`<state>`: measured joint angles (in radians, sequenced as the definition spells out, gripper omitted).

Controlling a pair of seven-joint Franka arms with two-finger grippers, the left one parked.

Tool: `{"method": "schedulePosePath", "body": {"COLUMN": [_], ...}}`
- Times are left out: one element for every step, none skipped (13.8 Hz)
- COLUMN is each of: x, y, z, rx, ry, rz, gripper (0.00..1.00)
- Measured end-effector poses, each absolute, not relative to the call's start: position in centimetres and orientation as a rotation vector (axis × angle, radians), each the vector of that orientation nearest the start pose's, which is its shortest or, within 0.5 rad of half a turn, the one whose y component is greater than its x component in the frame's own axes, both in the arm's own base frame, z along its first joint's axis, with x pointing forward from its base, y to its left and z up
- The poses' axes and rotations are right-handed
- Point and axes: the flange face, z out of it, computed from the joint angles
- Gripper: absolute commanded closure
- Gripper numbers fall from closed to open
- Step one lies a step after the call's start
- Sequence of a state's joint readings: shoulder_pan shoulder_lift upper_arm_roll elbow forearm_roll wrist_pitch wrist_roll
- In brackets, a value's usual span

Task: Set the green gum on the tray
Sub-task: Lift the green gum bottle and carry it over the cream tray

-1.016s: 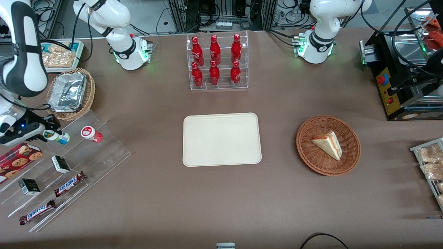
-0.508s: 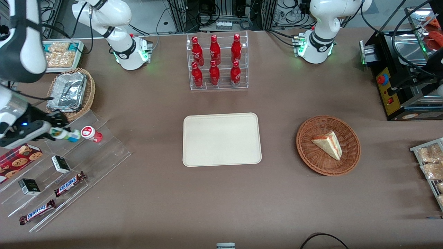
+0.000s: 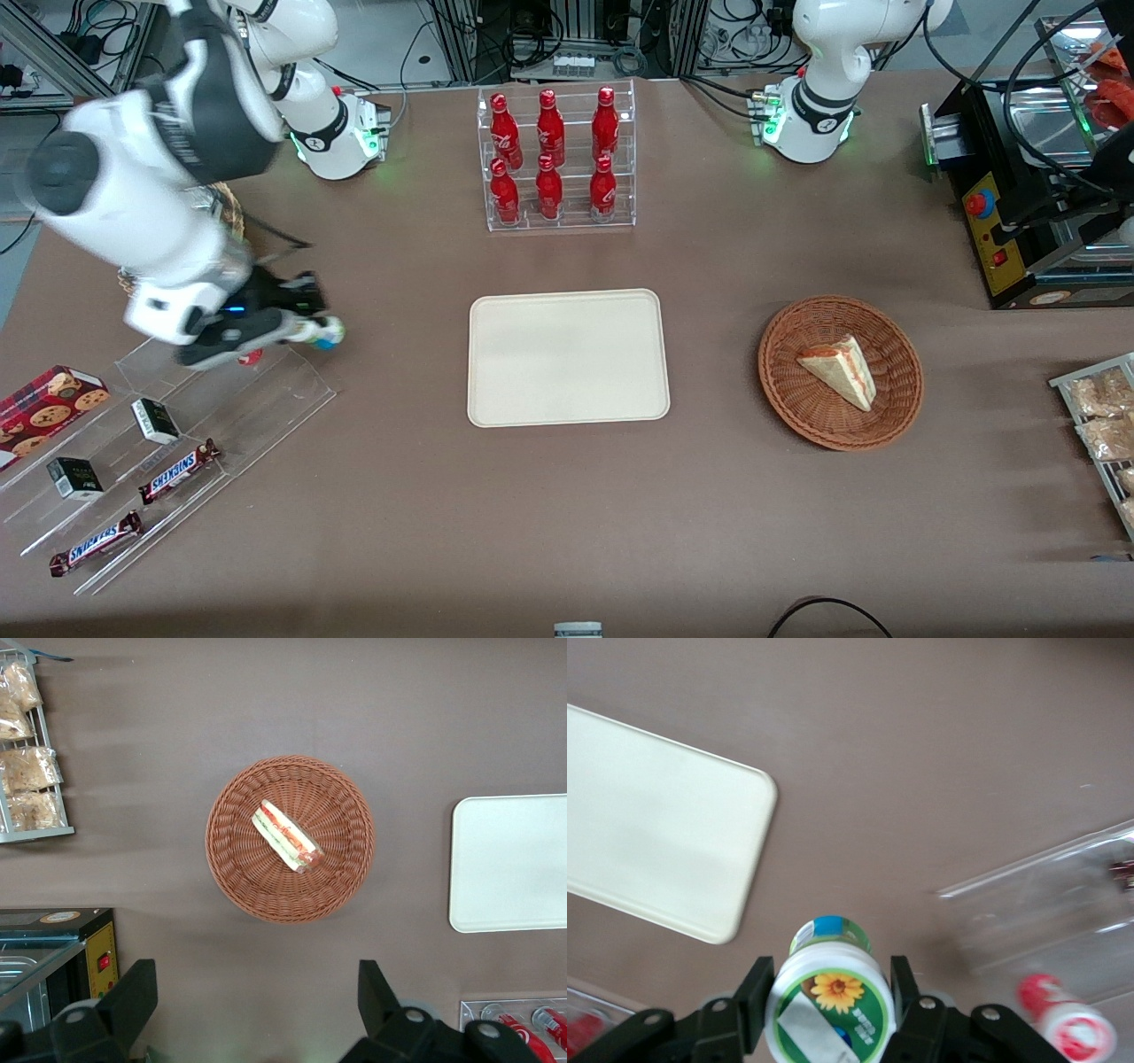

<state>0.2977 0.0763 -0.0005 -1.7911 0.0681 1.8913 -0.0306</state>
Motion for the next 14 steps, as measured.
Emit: {"method": "schedulePosePath", "body": {"x": [55.7,55.2,54.7,54.4,54.2,54.0,53.8,53.4,52.9,52.3,51.7,51.3,51.0,51.0], "y": [20.8,23.9,26.8,29.3,31.7,33.9,35.8,37.7,39.5,41.1,42.5,43.5,44.2,44.5], "z": [49.5,48.3,47.1,45.7,44.2,42.7,41.0,39.3,37.6,35.9,34.4,33.0,31.7,30.6], "rx": [-3.047,-3.057,-3.065,-3.07,-3.074,-3.078,-3.085,-3.092,-3.102,-3.115,-3.131,-3.144,-3.151,-3.149], "ry": [-0.42,-0.371,-0.326,-0.283,-0.244,-0.206,-0.178,-0.152,-0.123,-0.097,-0.077,-0.059,-0.046,-0.042], "rz": [-0.001,0.012,0.014,0.013,0.011,0.003,-0.015,-0.034,-0.051,-0.073,-0.101,-0.123,-0.13,-0.138], "gripper": [1.0,1.0,1.0,1.0,1.0,1.0,1.0,1.0,1.0,1.0,1.0,1.0,1.0,1.0]}}
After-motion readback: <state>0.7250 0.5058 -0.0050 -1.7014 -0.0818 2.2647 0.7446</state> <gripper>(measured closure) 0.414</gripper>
